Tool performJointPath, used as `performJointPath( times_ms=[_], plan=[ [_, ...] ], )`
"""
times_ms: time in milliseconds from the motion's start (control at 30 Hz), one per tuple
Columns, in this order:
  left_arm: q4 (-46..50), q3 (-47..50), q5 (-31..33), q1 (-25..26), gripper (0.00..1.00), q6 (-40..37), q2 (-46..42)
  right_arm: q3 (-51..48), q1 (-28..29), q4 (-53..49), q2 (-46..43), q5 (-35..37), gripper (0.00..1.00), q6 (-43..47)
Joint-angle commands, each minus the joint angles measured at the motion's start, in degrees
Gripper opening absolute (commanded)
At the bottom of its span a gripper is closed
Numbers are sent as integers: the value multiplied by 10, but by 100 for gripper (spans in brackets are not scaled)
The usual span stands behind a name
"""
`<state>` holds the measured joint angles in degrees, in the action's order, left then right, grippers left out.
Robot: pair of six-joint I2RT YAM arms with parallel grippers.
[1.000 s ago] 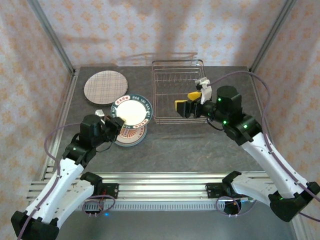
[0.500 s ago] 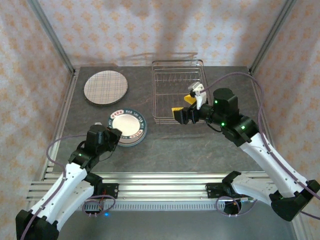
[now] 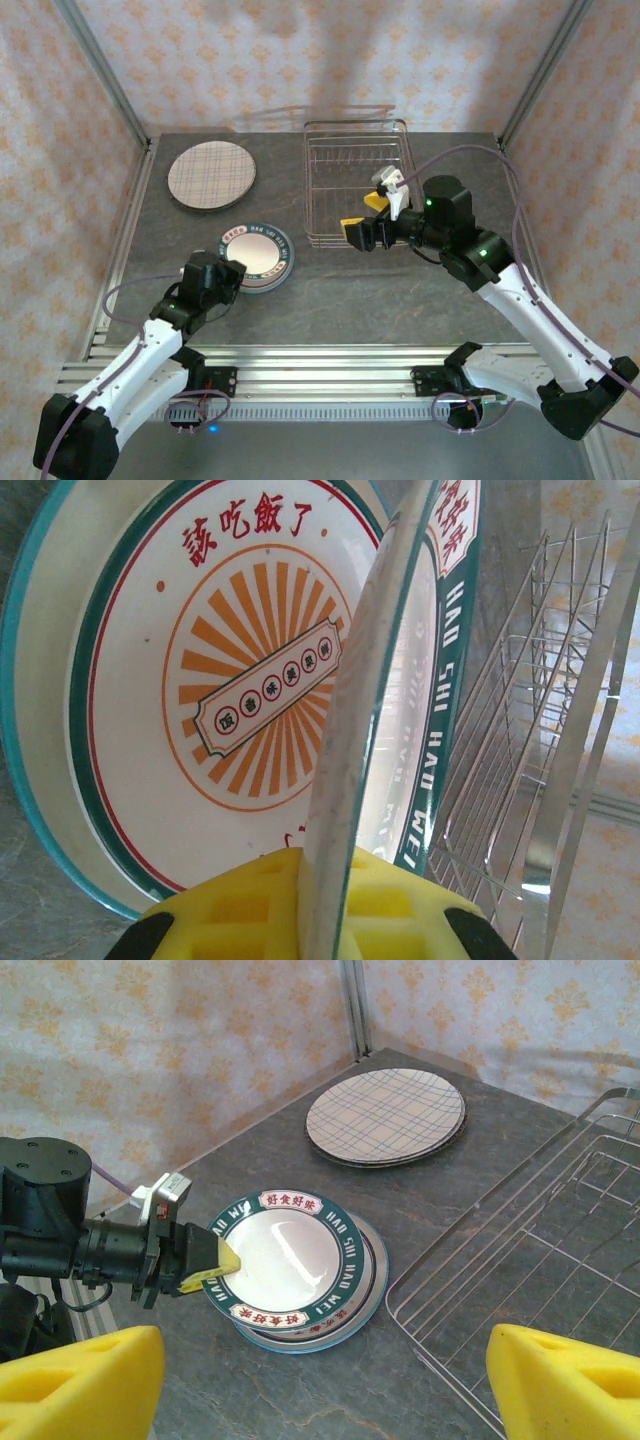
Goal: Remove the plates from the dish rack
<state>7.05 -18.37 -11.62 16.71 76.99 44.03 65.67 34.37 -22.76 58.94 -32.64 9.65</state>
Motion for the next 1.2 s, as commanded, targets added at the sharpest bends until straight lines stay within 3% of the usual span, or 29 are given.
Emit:
performJointPath(
  times_ms=[0, 1167],
  plan=[
    [-56, 4, 19, -6, 0, 10, 1, 12, 3, -2, 7, -2, 84, -6],
    [-101, 29, 22, -6, 0, 16, 65, 26, 4, -11, 24, -5, 85, -21]
  ],
)
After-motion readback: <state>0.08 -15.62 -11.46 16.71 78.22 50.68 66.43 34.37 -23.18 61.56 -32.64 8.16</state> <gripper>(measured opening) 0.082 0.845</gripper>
